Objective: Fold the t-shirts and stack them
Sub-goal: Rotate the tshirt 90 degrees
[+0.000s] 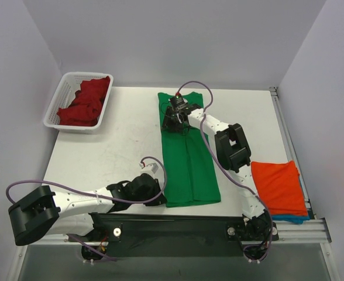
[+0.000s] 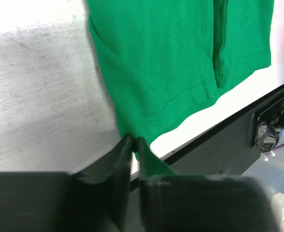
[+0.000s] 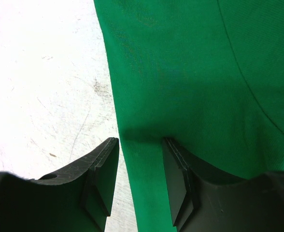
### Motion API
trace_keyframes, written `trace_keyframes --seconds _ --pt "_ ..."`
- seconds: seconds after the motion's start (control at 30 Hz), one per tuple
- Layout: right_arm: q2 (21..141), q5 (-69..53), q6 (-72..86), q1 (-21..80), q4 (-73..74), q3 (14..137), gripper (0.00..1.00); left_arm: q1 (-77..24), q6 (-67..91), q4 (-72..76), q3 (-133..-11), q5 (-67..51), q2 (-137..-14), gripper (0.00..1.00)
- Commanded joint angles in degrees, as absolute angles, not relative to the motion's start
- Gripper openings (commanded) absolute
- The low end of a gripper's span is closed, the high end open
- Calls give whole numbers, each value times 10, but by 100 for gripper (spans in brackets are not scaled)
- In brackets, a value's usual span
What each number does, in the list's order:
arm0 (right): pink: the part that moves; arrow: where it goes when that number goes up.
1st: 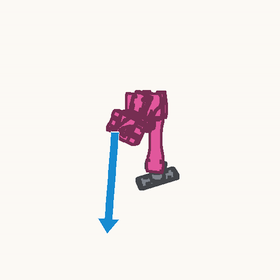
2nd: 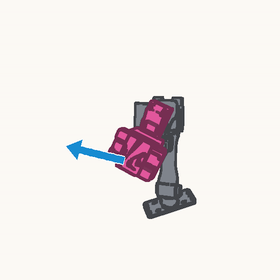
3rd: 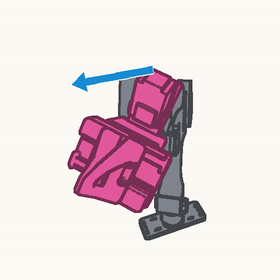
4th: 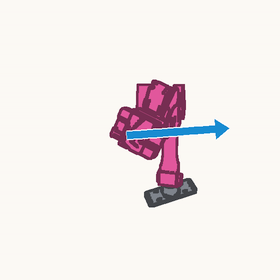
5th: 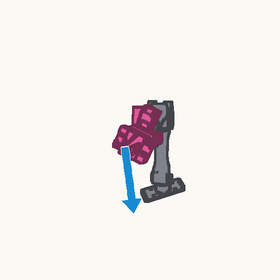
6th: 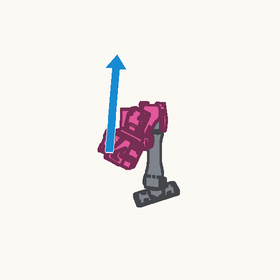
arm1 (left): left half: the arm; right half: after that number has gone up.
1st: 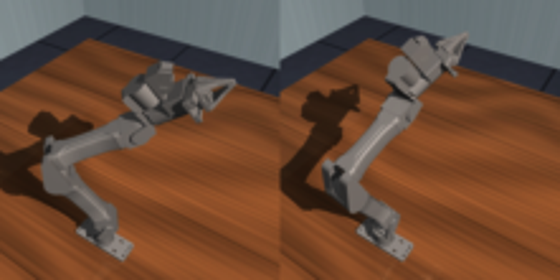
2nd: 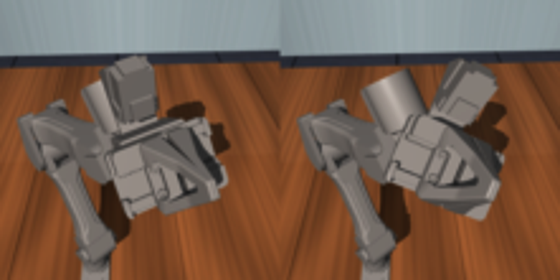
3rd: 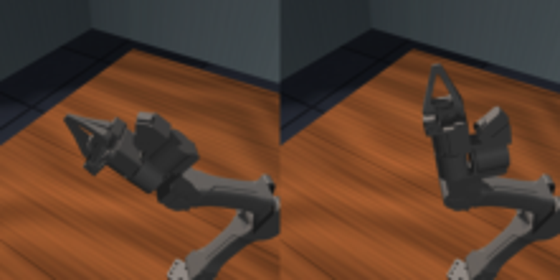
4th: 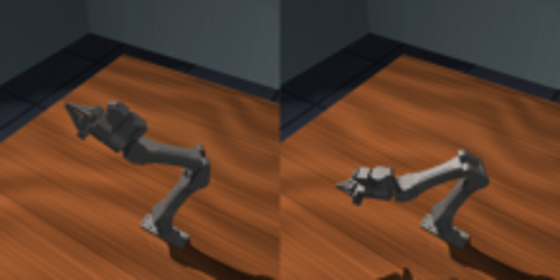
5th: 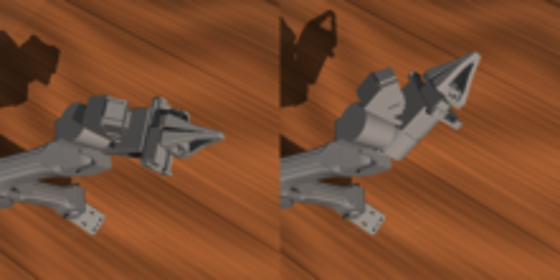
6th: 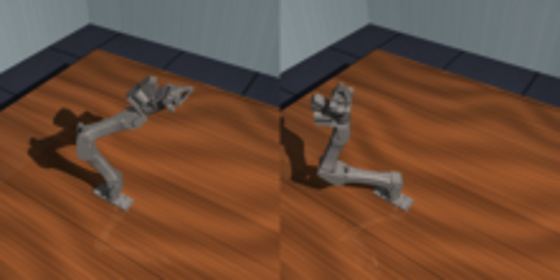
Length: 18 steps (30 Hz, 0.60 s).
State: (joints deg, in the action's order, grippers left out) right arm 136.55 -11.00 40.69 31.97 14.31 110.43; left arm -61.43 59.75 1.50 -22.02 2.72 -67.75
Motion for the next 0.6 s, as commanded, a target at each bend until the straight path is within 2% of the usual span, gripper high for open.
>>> trace_keyframes --seconds 0.0,0.13,0.57 --pt "1391 -113 410 323 165 1113 42 -613 598 44 -218 34 -678 15" --pt "1394 -113 413 323 165 1114 42 -616 603 40 -215 29 -667 1" --pt "1407 -111 432 319 165 1127 41 -634 640 30 -192 0 -643 0"
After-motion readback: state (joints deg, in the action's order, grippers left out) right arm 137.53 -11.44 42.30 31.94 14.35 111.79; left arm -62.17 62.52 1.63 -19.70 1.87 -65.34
